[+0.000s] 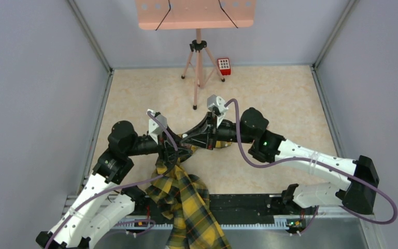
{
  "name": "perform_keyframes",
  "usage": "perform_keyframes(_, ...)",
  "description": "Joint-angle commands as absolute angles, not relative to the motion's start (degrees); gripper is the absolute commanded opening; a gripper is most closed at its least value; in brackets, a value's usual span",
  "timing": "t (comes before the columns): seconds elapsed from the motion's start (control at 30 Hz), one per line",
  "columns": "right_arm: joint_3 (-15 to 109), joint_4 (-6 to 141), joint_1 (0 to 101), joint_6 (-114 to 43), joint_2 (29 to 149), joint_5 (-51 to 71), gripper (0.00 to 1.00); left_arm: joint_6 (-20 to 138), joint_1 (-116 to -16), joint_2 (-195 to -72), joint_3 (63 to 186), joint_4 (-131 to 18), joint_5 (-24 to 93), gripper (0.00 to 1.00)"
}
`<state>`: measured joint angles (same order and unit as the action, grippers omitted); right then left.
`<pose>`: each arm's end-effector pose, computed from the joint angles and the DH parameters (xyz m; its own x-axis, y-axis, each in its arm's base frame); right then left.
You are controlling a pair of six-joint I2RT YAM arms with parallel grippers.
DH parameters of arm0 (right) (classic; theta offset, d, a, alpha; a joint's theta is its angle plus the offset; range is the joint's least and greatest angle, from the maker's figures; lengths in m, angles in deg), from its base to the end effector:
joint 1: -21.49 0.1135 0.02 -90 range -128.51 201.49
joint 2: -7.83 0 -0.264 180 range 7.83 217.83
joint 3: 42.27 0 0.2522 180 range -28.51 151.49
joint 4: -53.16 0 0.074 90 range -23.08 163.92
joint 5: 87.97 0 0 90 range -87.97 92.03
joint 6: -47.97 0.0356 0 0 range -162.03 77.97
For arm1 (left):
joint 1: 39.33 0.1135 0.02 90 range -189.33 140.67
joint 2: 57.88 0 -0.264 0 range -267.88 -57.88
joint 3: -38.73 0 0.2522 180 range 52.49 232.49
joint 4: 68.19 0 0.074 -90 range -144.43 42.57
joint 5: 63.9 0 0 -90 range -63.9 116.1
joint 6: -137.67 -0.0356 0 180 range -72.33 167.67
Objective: Paint the nails
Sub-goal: Unscrew the nail polish bottle.
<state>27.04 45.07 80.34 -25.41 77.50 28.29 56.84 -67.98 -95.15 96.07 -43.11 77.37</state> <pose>0.1342 0.2524 0.3737 -0.2177 0.1357 -0.9665 -0.9726 0.0521 0.2264 0.1119 -0.0928 0.3515 -0.2321 0.0132 -0.9726 0.9572 0.1809 -0.2260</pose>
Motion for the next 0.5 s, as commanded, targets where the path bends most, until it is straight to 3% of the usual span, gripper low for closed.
perform_keyframes(0.0, 26.7, 42.3, 80.1, -27.4, 75.1, 38.6, 0.00, 58.3, -68.3, -95.5, 95.7, -49.0, 86.2, 0.00)
perform_keyframes(0.23, 26.4, 40.9, 80.1, -27.1, 74.9, 43.9, 0.00, 58.6, -68.3, -96.1, 95.6, -49.4, 88.2, 0.00)
perform_keyframes(0.47, 25.8, 41.1, 80.1, -27.4, 74.3, 41.1, 0.01, 57.9, -68.3, -96.6, 95.5, -48.7, 87.1, 0.00)
